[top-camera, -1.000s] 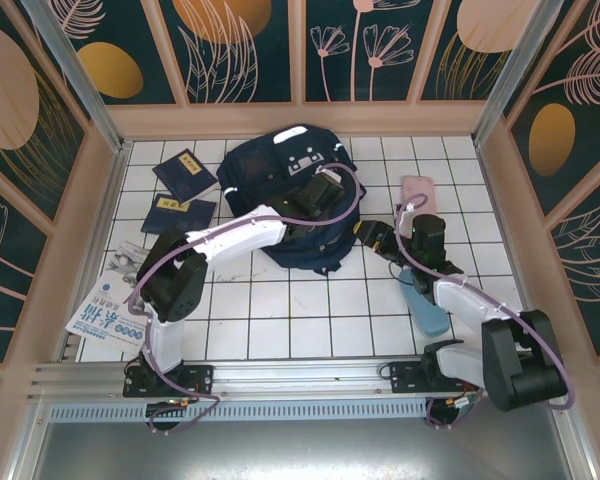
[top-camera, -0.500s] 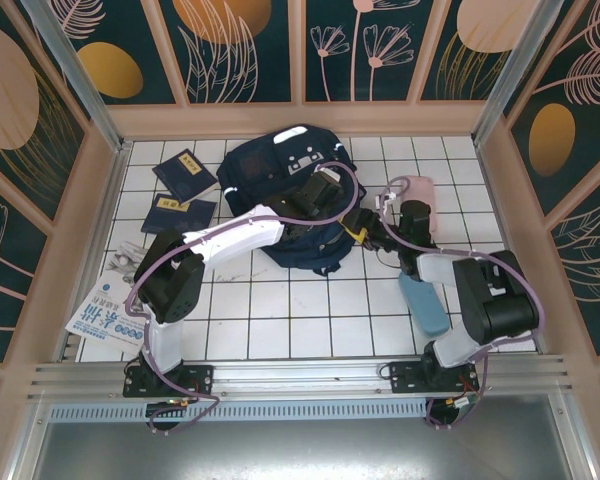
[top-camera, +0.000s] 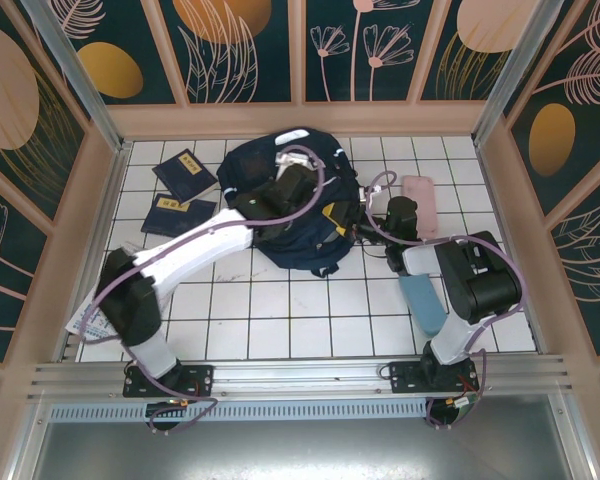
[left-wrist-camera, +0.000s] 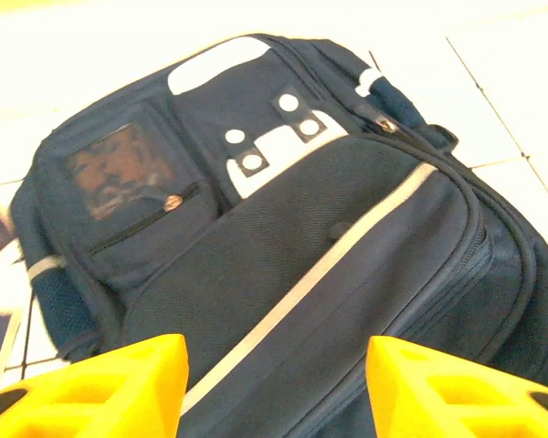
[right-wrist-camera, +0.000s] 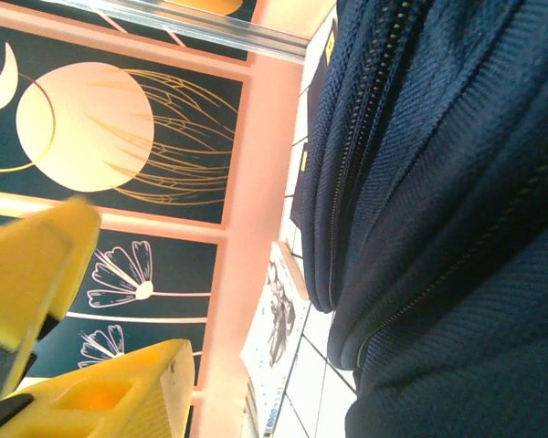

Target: Pack the student bag

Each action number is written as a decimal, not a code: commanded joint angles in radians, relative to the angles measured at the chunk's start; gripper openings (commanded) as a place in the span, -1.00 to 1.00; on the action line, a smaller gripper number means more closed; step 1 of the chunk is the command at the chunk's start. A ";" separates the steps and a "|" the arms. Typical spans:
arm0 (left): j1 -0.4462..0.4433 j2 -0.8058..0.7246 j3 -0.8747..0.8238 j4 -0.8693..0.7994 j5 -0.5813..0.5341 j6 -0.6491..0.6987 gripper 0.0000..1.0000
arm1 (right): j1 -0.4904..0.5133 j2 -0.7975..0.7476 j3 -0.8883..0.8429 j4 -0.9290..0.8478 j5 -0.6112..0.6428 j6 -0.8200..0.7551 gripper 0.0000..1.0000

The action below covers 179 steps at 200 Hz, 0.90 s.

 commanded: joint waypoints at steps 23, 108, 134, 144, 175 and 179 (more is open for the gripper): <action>0.006 -0.239 -0.322 0.203 0.353 -0.222 0.06 | 0.025 -0.039 0.059 0.132 -0.015 0.088 -0.02; -0.030 -0.165 -0.514 0.443 0.459 -0.287 -0.36 | 0.080 -0.029 0.116 0.072 0.008 0.117 -0.14; -0.030 -0.125 -0.511 0.416 0.408 -0.318 -0.39 | 0.086 -0.027 0.122 0.065 0.012 0.128 -0.15; -0.030 -0.107 -0.502 0.390 0.385 -0.341 -0.43 | 0.089 -0.027 0.125 0.061 0.014 0.131 -0.15; -0.030 -0.078 -0.481 0.363 0.344 -0.376 -0.35 | 0.097 -0.028 0.140 0.032 0.022 0.132 -0.16; -0.030 -0.077 -0.478 0.362 0.340 -0.378 -0.35 | 0.098 -0.029 0.141 0.031 0.023 0.131 -0.17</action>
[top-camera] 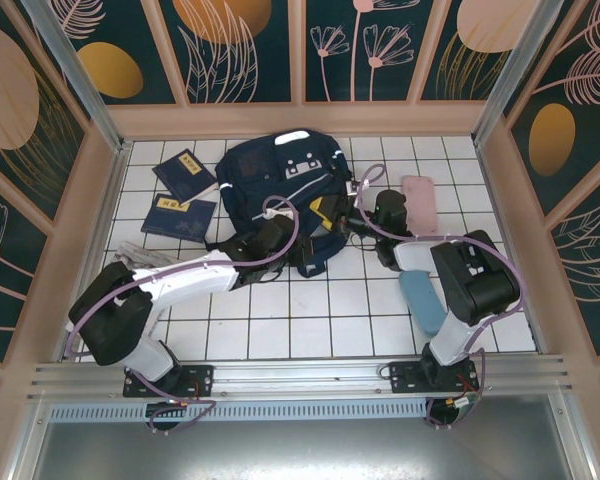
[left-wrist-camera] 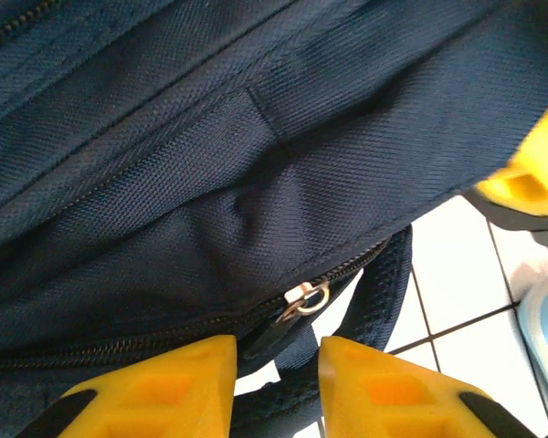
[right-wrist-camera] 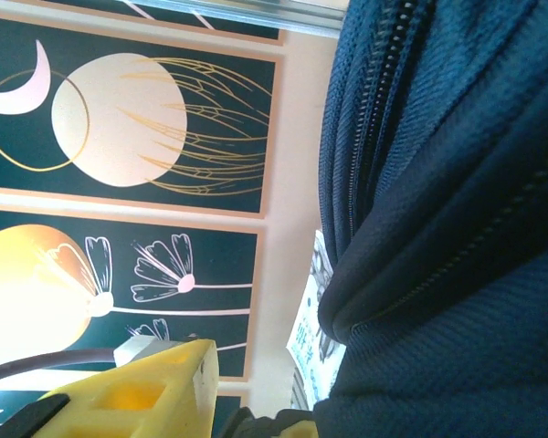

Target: Pack the student bag

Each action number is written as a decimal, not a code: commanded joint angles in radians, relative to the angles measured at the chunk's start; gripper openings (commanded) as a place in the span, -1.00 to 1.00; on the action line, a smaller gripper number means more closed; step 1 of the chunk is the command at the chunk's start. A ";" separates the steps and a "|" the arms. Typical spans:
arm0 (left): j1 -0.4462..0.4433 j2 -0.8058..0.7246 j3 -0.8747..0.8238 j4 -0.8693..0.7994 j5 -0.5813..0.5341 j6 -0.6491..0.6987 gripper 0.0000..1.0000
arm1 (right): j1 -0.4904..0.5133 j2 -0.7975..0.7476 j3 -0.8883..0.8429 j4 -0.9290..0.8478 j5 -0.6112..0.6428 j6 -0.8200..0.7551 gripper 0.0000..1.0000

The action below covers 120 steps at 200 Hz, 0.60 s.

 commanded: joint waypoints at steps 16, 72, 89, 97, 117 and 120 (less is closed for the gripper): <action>0.003 0.027 0.034 -0.021 -0.073 -0.053 -0.30 | 0.022 -0.031 0.058 0.052 0.006 0.012 -0.17; 0.023 0.082 0.066 -0.011 -0.095 -0.114 -0.54 | 0.054 -0.046 0.066 0.049 0.007 0.018 -0.18; 0.033 0.080 0.059 -0.007 -0.106 -0.118 -0.55 | 0.063 -0.047 0.067 0.044 0.008 0.014 -0.17; 0.035 0.078 0.058 -0.003 -0.106 -0.116 -0.55 | 0.065 -0.044 0.067 0.039 0.009 0.009 -0.17; 0.038 0.073 0.062 -0.028 -0.139 -0.127 -0.55 | 0.071 -0.040 0.068 0.031 0.015 0.000 -0.18; 0.038 0.071 0.063 -0.035 -0.150 -0.130 -0.56 | 0.072 -0.040 0.068 0.028 0.016 -0.004 -0.18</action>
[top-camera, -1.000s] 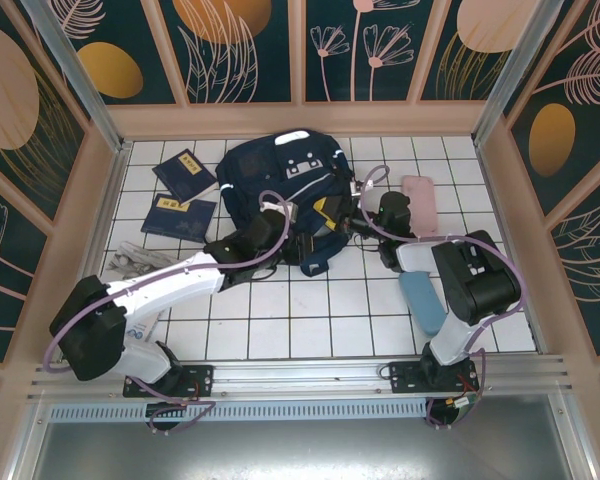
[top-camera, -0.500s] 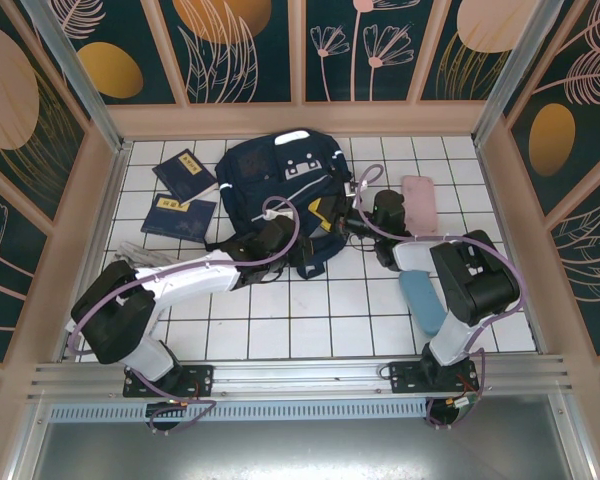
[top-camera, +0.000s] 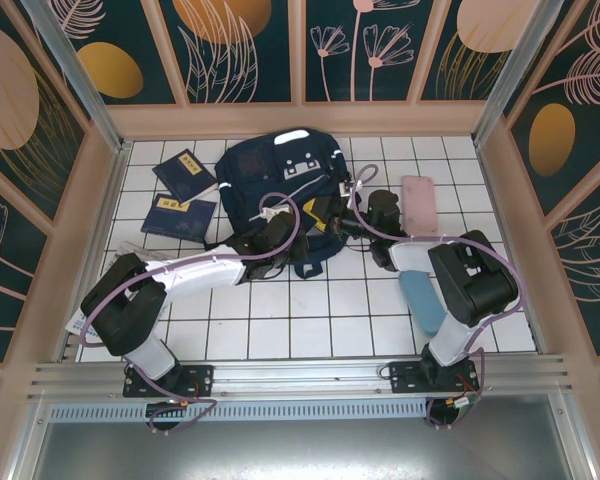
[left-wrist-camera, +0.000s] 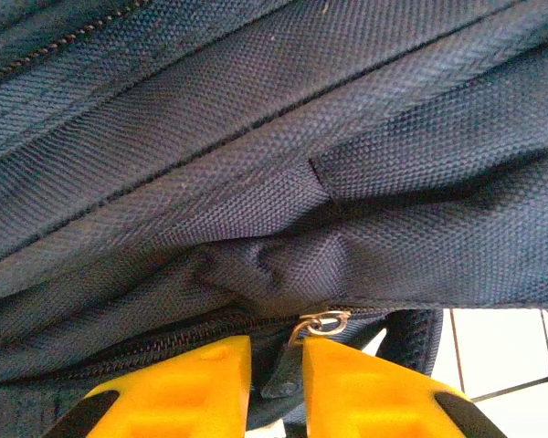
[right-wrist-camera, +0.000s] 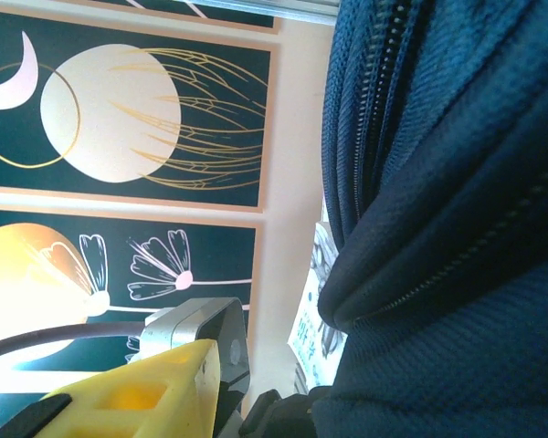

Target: Pack the student bag

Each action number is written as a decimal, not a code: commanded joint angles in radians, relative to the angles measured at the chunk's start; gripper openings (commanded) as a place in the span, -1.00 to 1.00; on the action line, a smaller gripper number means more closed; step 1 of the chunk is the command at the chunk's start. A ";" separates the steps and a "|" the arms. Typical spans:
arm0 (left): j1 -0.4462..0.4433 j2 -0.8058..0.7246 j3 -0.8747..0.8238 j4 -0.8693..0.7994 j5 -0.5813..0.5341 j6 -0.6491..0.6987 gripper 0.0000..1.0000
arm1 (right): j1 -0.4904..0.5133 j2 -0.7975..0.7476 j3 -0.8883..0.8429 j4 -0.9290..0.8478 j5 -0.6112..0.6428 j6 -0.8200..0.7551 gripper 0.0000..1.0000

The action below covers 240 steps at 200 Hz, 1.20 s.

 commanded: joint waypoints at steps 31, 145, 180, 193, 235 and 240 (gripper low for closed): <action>0.021 -0.026 0.035 -0.126 -0.196 -0.039 -0.60 | 0.027 -0.040 0.062 -0.012 0.012 -0.062 -0.21; 0.017 -0.060 -0.022 -0.111 0.005 -0.027 -0.40 | 0.047 -0.014 0.113 -0.056 0.007 -0.085 -0.24; 0.018 -0.054 -0.033 -0.086 -0.049 -0.034 -0.35 | 0.055 -0.016 0.121 -0.063 -0.003 -0.087 -0.23; 0.018 -0.051 -0.040 -0.057 -0.048 -0.025 -0.39 | 0.061 -0.016 0.124 -0.061 -0.007 -0.087 -0.23; 0.017 -0.038 -0.046 -0.034 -0.130 -0.010 -0.46 | 0.083 -0.023 0.130 -0.062 -0.018 -0.082 -0.24; 0.018 -0.039 -0.045 -0.034 -0.139 -0.008 -0.47 | 0.084 -0.024 0.130 -0.064 -0.018 -0.083 -0.24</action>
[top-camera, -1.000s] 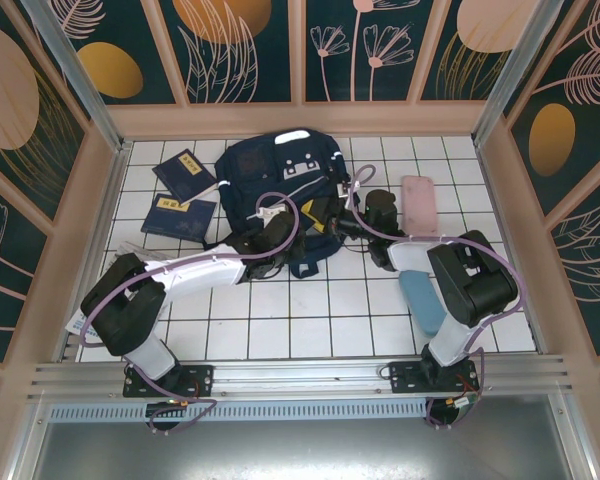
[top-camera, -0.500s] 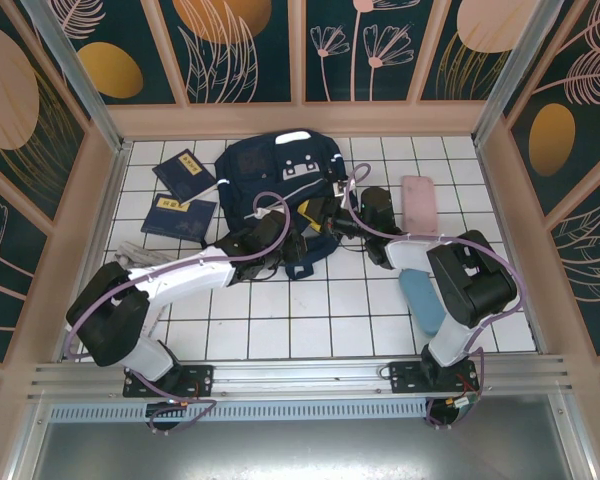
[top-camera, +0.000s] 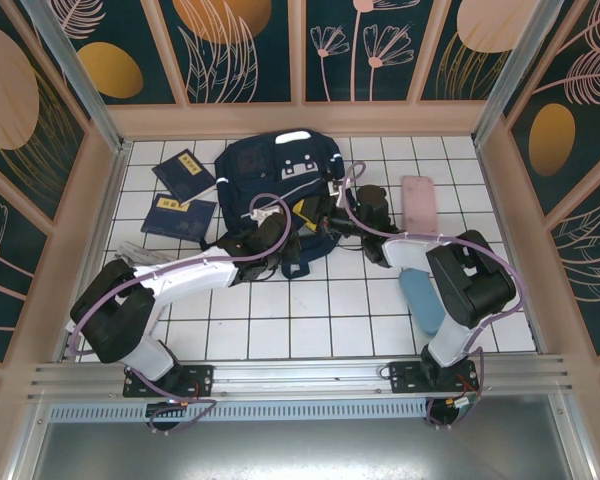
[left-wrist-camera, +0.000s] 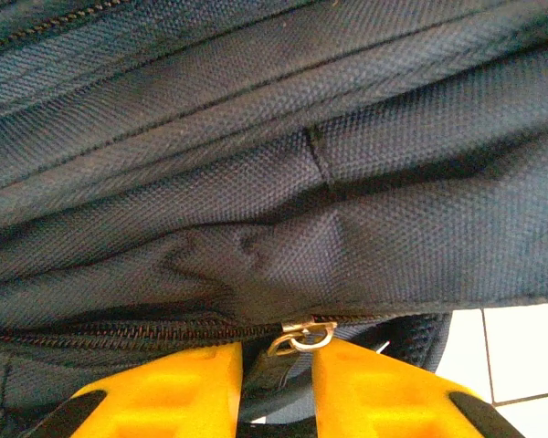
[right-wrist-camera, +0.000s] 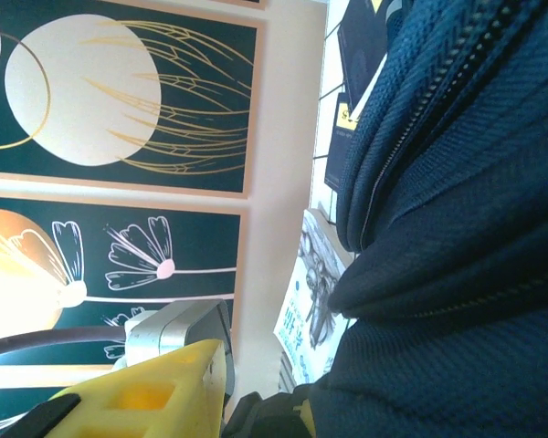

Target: Pack the student bag

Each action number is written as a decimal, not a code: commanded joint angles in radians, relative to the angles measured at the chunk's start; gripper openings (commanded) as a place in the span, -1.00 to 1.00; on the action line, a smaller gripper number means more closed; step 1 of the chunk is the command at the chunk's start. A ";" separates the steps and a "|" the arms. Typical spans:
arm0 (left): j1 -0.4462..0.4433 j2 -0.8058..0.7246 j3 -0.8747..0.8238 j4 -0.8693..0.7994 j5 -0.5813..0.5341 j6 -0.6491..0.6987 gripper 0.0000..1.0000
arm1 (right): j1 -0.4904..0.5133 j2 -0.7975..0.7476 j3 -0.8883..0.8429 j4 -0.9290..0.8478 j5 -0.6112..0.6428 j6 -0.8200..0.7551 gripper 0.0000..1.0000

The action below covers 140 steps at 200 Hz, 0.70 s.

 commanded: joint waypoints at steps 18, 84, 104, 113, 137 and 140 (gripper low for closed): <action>0.005 0.017 -0.013 0.032 -0.145 0.017 -0.54 | 0.023 -0.022 0.057 0.067 -0.048 -0.025 -0.24; 0.005 -0.032 -0.009 0.005 -0.186 0.061 -1.00 | 0.040 -0.030 0.059 -0.127 0.059 -0.155 -0.27; 0.005 -0.061 -0.010 -0.038 -0.199 0.072 -1.00 | 0.038 -0.043 0.066 -0.200 0.112 -0.207 -0.27; 0.004 -0.078 -0.012 -0.054 -0.203 0.077 -1.00 | 0.037 -0.048 0.069 -0.233 0.137 -0.229 -0.28; 0.004 -0.118 -0.008 -0.096 -0.201 0.093 -1.00 | 0.037 -0.061 0.083 -0.331 0.220 -0.282 -0.32; 0.005 -0.122 -0.007 -0.100 -0.199 0.097 -1.00 | 0.037 -0.062 0.085 -0.341 0.230 -0.288 -0.32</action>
